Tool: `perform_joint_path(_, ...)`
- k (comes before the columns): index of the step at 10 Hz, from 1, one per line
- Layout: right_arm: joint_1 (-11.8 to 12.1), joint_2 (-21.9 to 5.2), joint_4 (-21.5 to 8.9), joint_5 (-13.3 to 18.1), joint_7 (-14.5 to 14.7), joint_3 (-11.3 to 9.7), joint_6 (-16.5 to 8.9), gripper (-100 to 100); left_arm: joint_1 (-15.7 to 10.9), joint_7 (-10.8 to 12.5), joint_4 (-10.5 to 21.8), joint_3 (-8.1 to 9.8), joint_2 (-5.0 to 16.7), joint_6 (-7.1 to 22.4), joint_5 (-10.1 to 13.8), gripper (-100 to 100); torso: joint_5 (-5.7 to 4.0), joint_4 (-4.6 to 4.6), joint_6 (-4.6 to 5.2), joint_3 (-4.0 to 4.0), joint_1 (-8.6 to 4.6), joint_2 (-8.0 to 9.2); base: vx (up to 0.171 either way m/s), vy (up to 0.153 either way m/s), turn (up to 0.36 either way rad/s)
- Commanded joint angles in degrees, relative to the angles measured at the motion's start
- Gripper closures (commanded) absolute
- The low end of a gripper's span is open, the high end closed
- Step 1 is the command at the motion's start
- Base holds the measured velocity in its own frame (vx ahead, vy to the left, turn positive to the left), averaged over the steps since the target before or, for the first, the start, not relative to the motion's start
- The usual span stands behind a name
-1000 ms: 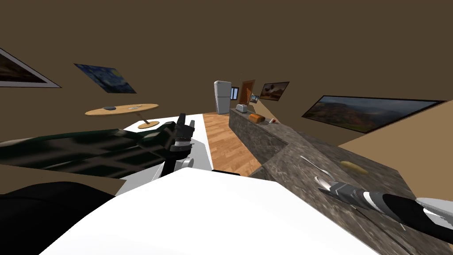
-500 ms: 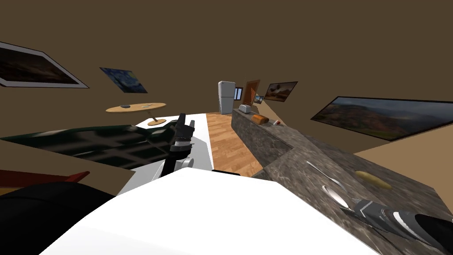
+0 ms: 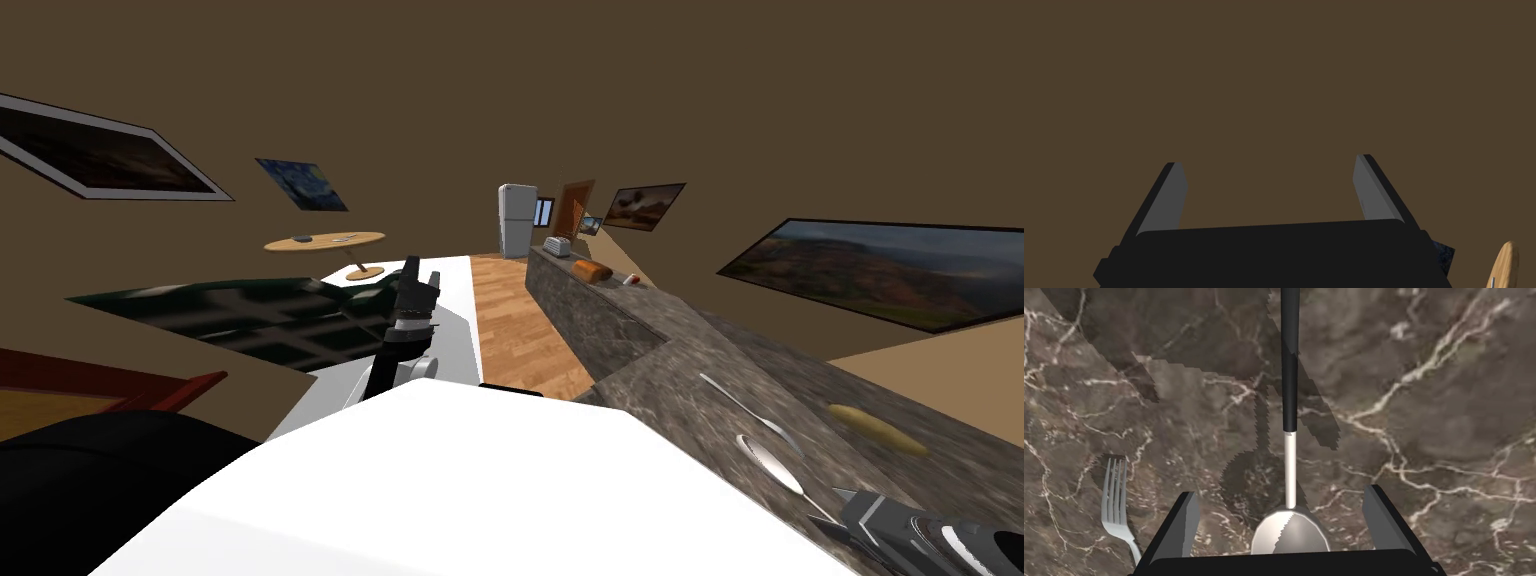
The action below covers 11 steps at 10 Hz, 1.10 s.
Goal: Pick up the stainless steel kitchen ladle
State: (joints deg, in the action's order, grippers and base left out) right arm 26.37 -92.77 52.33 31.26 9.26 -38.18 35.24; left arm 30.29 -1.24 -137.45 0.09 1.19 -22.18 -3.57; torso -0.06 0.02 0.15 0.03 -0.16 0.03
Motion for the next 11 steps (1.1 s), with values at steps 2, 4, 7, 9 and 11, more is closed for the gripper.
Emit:
perform_joint_path(2, 0.1, 1.8, -0.6, 0.3, 0.5, -0.1, -1.0, -100, 0.0, 0.0, 0.0, 0.00, 0.0, 0.0, 0.0, 0, 0.03, 0.01, 0.00, 0.01, 0.10, 0.02, 0.009, -0.014, 0.034)
perform_joint_path(4, -1.2, 3.0, -2.1, 1.4, 0.4, -0.5, -0.5, -100, 0.0, 0.0, 0.0, 0.00, 0.0, 0.0, 0.0, 0, -0.01, -0.02, -0.02, -0.04, 0.01, -0.08, 0.028, -0.026, 0.056)
perform_joint_path(7, -1.2, 3.2, -2.2, 1.4, 0.4, -0.6, -0.5, 100, 0.0, 0.0, 0.0, 0.00, 0.0, 0.0, 0.0, 0, 0.04, 0.01, -0.06, 0.00, 0.11, -0.01, 0.000, 0.001, -0.004)
perform_joint_path(9, -1.3, 3.1, -2.3, 1.4, 0.4, -0.5, -0.6, 100, 0.0, 0.0, 0.0, 0.00, 0.0, 0.0, 0.0, 0, 0.02, 0.00, -0.02, 0.00, 0.13, 0.01, 0.000, 0.000, 0.000)
perform_joint_path(11, 0.1, 1.8, -0.6, 0.3, 0.5, -0.1, -1.0, 100, 0.0, 0.0, 0.0, 0.00, 0.0, 0.0, 0.0, 0, 0.02, 0.00, -0.02, 0.01, 0.13, 0.02, -0.006, 0.004, -0.029)
